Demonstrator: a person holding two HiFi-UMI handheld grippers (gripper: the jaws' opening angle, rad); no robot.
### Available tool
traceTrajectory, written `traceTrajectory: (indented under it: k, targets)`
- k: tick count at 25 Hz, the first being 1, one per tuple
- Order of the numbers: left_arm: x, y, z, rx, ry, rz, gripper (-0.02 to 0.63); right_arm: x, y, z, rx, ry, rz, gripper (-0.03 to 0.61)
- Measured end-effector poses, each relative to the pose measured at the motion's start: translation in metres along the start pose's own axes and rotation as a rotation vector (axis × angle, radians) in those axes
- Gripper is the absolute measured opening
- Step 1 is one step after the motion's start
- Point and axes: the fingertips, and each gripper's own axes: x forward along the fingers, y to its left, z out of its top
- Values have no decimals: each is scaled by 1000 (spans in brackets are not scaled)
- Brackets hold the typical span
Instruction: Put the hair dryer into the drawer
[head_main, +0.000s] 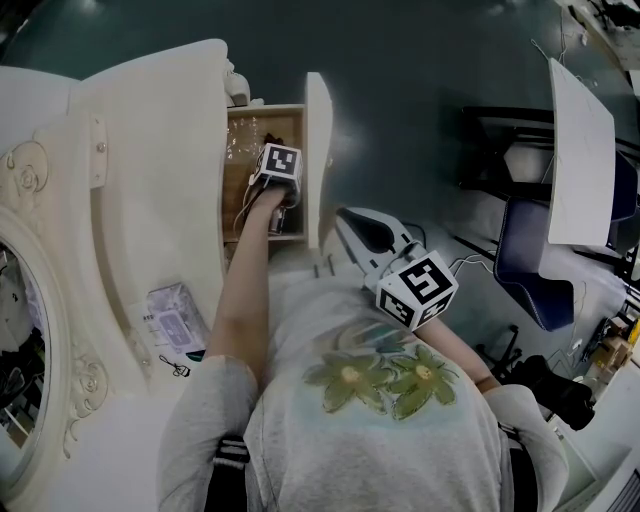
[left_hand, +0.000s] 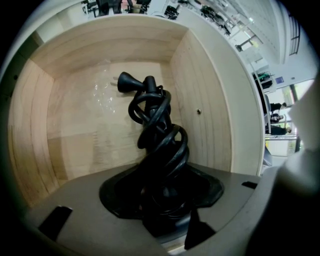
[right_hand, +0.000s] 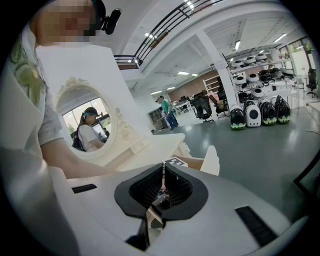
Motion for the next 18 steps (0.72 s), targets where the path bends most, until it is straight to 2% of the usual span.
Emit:
traceTrajectory:
  k: [4,7,12,16,18]
  targets:
    - [0,-7,-1,20,-4,-39,230,-1,2,-1,1,3,10,25]
    - [-9,-6,-3,47,-16,-24,234,0,4,-2,-1,6,17,25]
    - [-34,4,4,65,-110,37,234,2,7,-1,-7,5,29,25]
    - [-58,-7,7,49,-197,-37,233,4,11,1,-18,0,47,25]
    - [-70,-2,7,48,-236,-27,233,6,13,2,-25,-2,55,25]
